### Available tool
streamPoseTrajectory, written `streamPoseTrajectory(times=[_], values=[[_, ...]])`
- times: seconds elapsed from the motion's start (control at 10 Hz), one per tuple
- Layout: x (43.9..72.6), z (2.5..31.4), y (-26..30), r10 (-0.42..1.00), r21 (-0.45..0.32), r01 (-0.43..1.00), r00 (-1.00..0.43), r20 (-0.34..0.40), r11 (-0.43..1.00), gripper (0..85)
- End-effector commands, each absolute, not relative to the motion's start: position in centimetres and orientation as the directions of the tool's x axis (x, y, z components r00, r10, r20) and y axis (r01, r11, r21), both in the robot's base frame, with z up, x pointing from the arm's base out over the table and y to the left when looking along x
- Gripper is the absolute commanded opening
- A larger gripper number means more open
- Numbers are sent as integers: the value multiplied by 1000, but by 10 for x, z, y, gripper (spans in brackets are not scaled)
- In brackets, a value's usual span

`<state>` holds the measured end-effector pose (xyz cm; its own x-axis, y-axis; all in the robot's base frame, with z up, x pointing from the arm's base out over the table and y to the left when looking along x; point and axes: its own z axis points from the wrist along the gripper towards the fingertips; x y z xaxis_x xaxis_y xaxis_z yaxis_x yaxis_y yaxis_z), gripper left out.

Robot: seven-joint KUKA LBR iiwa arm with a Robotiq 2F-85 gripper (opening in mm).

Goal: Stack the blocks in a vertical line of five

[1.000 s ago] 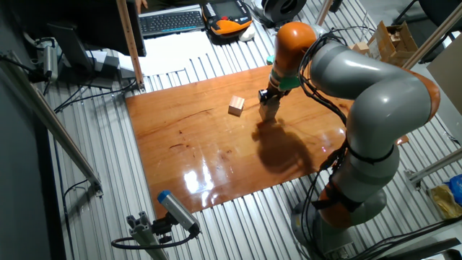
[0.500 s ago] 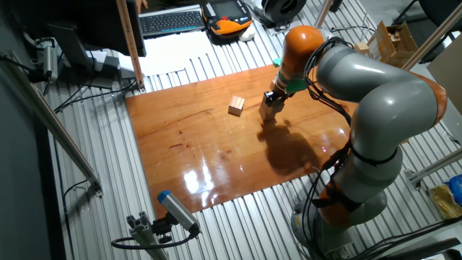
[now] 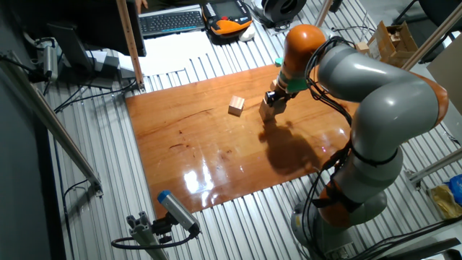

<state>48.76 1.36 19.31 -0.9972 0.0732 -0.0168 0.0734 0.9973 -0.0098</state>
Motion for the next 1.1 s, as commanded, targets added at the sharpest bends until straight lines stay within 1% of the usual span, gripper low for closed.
streamPoseTrajectory(times=[0.0, 0.3, 0.5, 1.0], values=[[488, 194, 14, 88, -12, 88, -996, -9, 996, 0], [490, 197, 16, 134, -17, 134, -991, 17, 991, 0], [491, 197, 17, 135, -20, 135, -990, 24, 991, 0], [491, 196, 17, 128, -60, 128, -992, -10, 990, 0]])
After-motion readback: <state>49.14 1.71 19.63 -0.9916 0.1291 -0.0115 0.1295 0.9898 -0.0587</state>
